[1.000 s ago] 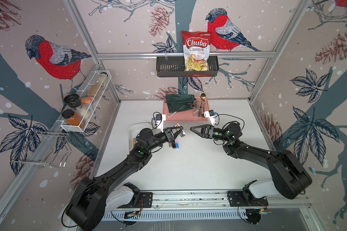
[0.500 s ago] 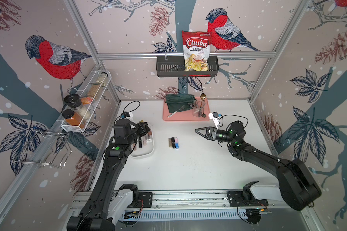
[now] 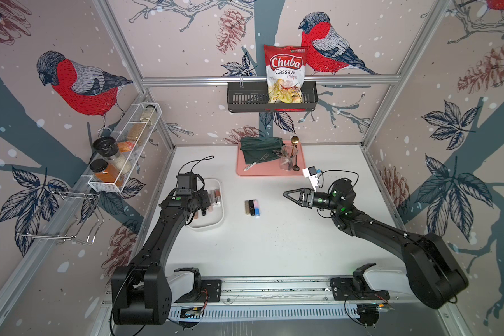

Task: Put the lipstick into the storage box
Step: Place the lipstick in the storage box.

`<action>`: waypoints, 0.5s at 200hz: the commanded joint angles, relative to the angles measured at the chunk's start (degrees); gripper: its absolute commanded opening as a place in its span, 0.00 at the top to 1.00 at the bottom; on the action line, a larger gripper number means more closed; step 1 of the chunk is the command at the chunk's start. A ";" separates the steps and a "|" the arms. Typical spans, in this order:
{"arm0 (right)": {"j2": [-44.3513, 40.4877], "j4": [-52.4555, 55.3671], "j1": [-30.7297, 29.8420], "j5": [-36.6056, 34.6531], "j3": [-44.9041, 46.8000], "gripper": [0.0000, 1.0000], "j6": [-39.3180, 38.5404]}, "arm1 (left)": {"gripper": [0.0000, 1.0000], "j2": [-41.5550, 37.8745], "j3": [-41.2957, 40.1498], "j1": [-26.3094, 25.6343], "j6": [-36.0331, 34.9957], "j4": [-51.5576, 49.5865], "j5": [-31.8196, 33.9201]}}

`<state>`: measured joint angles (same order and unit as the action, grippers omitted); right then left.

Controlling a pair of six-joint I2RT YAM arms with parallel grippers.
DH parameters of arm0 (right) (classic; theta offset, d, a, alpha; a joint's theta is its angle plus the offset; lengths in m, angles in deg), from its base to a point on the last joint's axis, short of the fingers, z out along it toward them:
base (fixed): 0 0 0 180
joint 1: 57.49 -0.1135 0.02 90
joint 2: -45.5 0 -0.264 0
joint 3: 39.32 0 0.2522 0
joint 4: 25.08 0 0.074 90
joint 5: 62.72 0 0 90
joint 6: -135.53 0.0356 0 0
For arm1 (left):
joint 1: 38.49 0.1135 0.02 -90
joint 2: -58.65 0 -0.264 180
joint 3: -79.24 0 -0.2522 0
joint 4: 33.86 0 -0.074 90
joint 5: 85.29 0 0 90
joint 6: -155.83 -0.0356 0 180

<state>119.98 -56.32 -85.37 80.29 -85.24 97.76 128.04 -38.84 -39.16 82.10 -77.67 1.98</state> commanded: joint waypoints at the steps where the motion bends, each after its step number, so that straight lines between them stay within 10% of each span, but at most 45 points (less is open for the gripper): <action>1: -0.69 0.55 0.00 -0.32 0.09 0.40 -1.98 | 0.85 2.02 -0.66 0.64 -1.66 2.64 -0.81; 100: 0.03 0.68 -0.07 -0.67 1.13 0.40 -2.00 | 0.85 16.02 4.79 2.04 -5.94 0.75 6.40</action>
<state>119.83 -54.44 -85.37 80.05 -84.57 96.43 141.74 -35.56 -37.48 77.79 -76.36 5.68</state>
